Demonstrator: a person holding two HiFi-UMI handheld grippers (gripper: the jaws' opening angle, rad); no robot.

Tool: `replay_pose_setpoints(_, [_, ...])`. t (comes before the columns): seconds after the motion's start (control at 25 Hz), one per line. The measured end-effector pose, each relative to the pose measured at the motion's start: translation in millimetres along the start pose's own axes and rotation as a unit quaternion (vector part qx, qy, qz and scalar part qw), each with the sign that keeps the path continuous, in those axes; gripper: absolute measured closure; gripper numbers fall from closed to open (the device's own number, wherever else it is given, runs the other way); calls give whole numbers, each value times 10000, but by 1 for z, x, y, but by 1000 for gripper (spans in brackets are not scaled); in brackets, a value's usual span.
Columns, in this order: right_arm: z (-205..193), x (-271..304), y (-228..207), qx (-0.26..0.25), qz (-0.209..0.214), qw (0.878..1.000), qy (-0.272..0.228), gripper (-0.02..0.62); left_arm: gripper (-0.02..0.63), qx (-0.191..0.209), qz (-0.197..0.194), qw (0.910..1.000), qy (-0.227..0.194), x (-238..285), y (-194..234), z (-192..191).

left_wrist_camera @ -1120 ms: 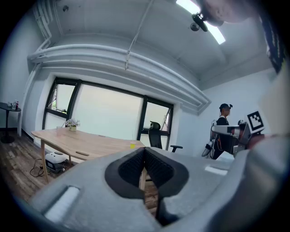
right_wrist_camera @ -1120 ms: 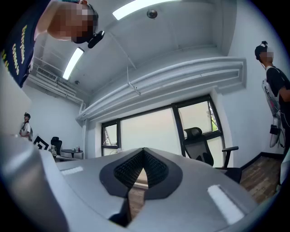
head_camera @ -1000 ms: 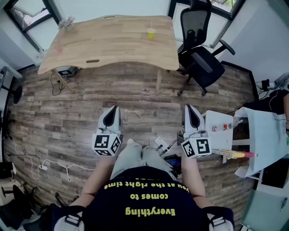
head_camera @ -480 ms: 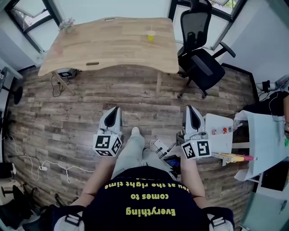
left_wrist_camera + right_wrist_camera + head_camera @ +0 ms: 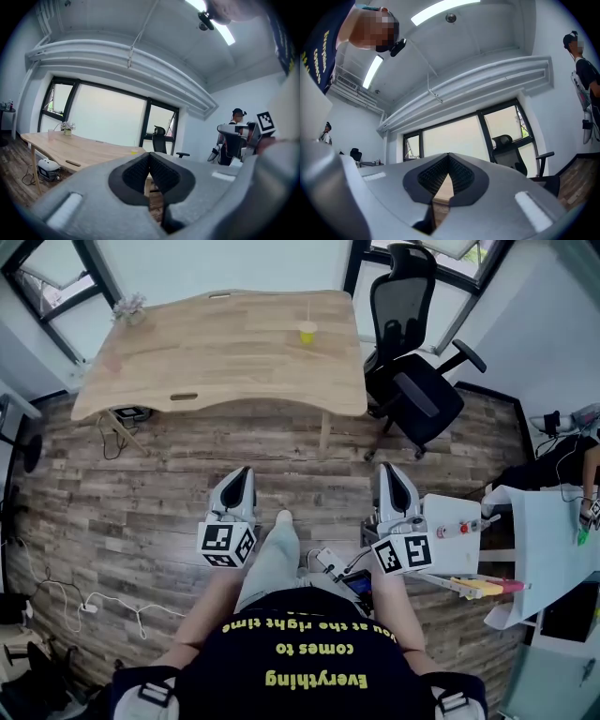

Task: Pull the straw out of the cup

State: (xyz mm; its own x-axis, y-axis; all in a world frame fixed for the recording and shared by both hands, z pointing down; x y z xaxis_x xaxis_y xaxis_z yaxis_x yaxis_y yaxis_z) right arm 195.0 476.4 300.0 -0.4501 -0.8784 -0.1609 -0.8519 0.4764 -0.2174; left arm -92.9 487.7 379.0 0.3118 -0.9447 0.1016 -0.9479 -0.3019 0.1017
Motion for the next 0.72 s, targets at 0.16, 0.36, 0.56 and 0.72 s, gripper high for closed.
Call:
replay_pose_setpoints(0.16, [-2, 30, -14, -2, -33, 10000, 24, 589, 606, -18, -96, 10000, -19, 40, 12, 6])
replay_pose_setpoints(0.36, [-3, 73, -29, -16, -67, 9999, 109, 589, 606, -36, -185, 9998, -79, 90, 32, 21])
replay_pose_setpoints(0.56, [-1, 112, -41, -30, -105, 9999, 64, 589, 606, -12, -264, 9996, -105, 131, 51, 34])
replay_pose_setpoints(0.72, [-5, 140, -48, -11, -136, 9999, 91, 589, 606, -35, -331, 9993, -146, 156, 67, 40])
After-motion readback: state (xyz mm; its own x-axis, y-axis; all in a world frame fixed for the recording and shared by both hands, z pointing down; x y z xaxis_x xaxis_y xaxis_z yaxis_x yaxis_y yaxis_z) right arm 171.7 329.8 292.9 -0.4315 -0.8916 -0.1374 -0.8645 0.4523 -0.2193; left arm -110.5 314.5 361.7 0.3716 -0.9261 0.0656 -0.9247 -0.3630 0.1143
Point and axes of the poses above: the fingertips, and each gripper's own axes: x forward along the fingers, y to its left, z out of its top, the point moved 5 cm from there along -x, backward along the fingers, and after that the axes turned 4 degrees about x, right-handed, at the moved point
